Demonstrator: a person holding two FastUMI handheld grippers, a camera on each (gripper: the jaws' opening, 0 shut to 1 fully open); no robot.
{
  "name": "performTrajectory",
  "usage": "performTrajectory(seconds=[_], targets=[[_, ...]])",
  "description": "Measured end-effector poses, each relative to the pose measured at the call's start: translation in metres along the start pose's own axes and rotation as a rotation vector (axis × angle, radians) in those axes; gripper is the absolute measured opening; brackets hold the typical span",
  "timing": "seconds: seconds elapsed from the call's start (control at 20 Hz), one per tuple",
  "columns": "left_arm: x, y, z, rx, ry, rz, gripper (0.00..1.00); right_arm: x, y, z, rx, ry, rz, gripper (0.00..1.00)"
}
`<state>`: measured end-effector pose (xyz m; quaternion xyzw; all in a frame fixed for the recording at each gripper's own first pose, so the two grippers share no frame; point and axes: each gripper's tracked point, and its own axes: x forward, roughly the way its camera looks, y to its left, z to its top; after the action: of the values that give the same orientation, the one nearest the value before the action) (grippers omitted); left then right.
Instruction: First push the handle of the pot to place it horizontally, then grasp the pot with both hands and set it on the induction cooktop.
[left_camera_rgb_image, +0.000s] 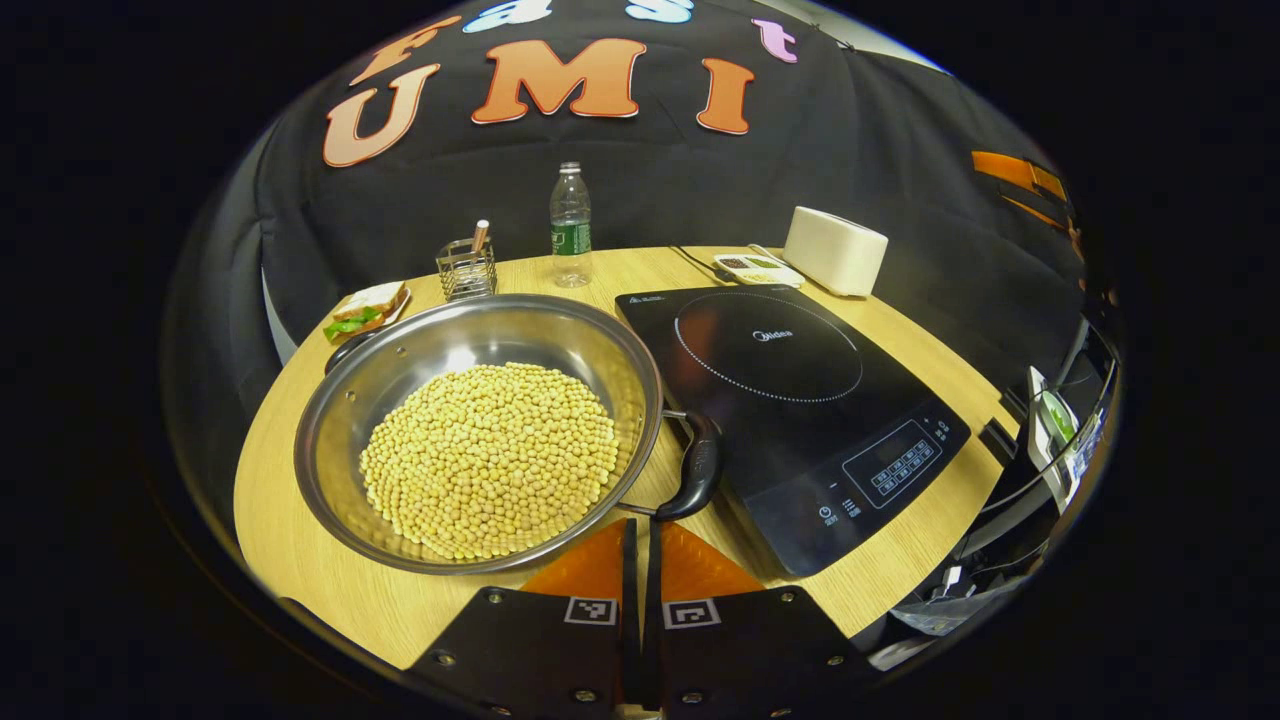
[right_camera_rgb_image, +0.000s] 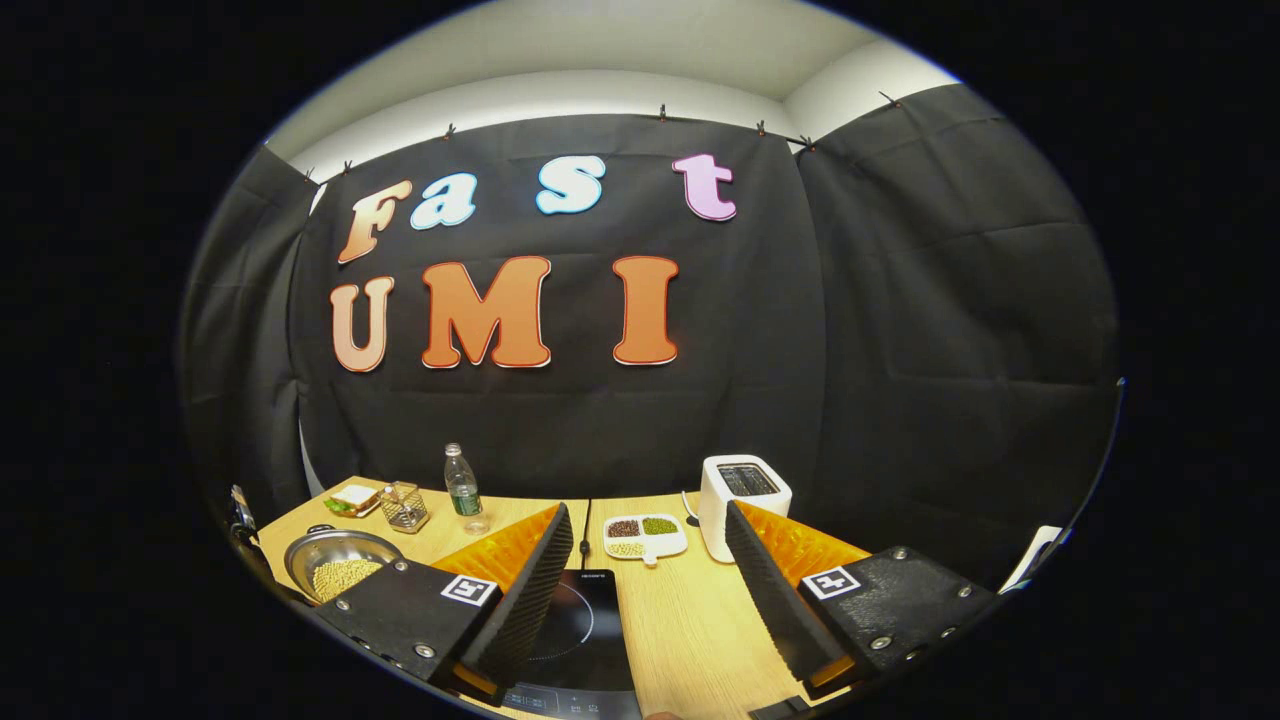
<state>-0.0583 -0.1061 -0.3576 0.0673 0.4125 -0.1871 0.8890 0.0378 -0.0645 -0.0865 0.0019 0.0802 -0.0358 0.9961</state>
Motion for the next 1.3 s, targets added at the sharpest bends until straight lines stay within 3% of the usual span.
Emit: performTrajectory(seconds=[0.25,0.3,0.35,0.4,0.5,0.8,0.85,0.95,1.3], targets=[[0.011,-0.006,0.012,-0.039,-0.009,-0.033,0.02,0.004,-0.005,-0.003,0.001,0.007,-0.006,0.95],[0.013,-0.007,0.012,-0.04,-0.007,-0.037,0.02,0.004,-0.006,-0.004,0.002,0.009,-0.007,1.0],[0.014,-0.008,0.012,-0.039,-0.005,-0.041,0.02,0.005,-0.007,-0.005,0.003,0.012,-0.008,0.95],[0.017,-0.009,0.013,-0.04,-0.002,-0.041,0.02,0.006,-0.008,-0.006,0.004,0.015,-0.008,1.0],[0.024,-0.011,0.019,-0.044,-0.006,-0.041,0.02,0.007,-0.01,-0.01,0.004,0.022,-0.012,0.95],[0.037,-0.015,0.03,-0.071,-0.014,-0.054,0.02,0.012,-0.014,-0.012,0.002,0.029,-0.02,0.95],[0.039,-0.016,0.032,-0.073,-0.016,-0.055,0.01,0.013,-0.015,-0.013,0.002,0.031,-0.02,1.0],[0.043,-0.017,0.035,-0.072,-0.023,-0.058,0.02,0.015,-0.015,-0.016,0.001,0.035,-0.021,0.95],[0.056,-0.021,0.047,-0.093,-0.035,-0.06,0.01,0.026,-0.018,-0.027,-0.011,0.059,-0.033,0.95]])
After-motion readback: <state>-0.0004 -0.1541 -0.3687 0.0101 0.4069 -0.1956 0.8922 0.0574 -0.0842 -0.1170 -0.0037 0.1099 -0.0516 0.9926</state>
